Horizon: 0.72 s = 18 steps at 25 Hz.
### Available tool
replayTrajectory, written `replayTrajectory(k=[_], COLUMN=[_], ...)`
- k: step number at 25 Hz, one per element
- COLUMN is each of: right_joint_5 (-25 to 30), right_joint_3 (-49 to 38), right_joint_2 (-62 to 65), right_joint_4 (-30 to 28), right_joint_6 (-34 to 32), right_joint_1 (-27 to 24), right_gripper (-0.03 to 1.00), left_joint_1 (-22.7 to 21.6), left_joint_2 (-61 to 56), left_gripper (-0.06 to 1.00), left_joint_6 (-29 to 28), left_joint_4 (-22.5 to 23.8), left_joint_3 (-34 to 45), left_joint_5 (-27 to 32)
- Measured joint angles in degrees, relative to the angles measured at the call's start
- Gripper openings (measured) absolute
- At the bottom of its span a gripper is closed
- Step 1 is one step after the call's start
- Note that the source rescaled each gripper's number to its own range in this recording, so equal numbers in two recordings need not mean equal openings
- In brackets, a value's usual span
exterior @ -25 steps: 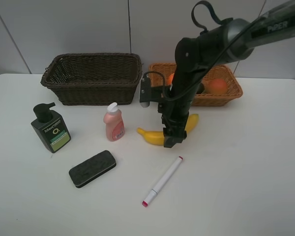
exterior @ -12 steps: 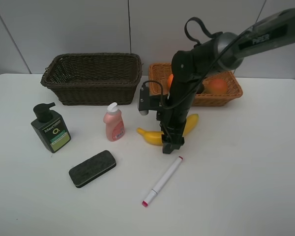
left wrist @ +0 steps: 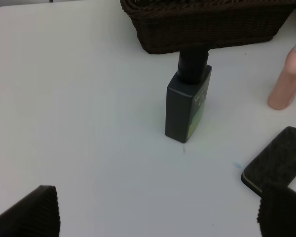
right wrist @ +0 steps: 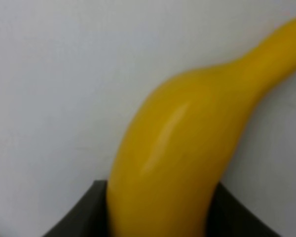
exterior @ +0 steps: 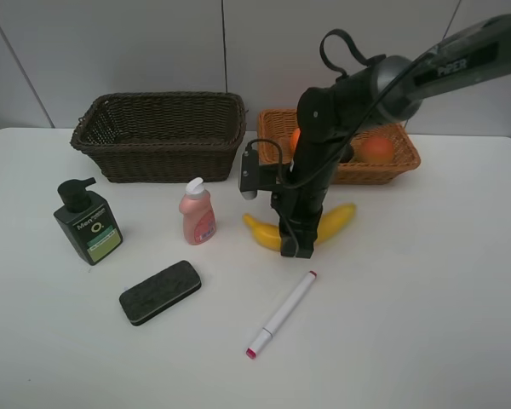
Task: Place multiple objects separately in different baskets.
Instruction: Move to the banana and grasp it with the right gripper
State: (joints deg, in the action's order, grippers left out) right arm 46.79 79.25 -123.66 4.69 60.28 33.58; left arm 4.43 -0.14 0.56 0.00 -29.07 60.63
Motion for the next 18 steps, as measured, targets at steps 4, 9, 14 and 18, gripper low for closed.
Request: replayTrajectory(k=[4,9,14,18], right_joint_5=[-0.7,-0.8,1.3,4.4], right_joint_3=[0.0,0.0,0.0,0.0], right_joint_2=[0.0,0.0,2.2,8.0], right_joint_4=[0.0,-0.1,-0.1,-0.8], right_joint_6=[0.0,0.0,-1.7,-5.5], right_joint_1=[0.0,0.0,0.0,0.0], right_gripper=[0.38,0.38,0.38,0.38], left_joint_1=[0.0,0.0,0.0,0.0], left_joint_2=[0.0,0.0,0.0,0.0], left_gripper=[1.00,1.00,1.00,1.00], left_joint_6=[0.0,0.0,0.0,0.0], left_joint_4=[0.0,0.0,0.0,0.0], left_joint_3=[0.0,0.0,0.0,0.0], left_joint_5=[0.0,0.0,0.0,0.0])
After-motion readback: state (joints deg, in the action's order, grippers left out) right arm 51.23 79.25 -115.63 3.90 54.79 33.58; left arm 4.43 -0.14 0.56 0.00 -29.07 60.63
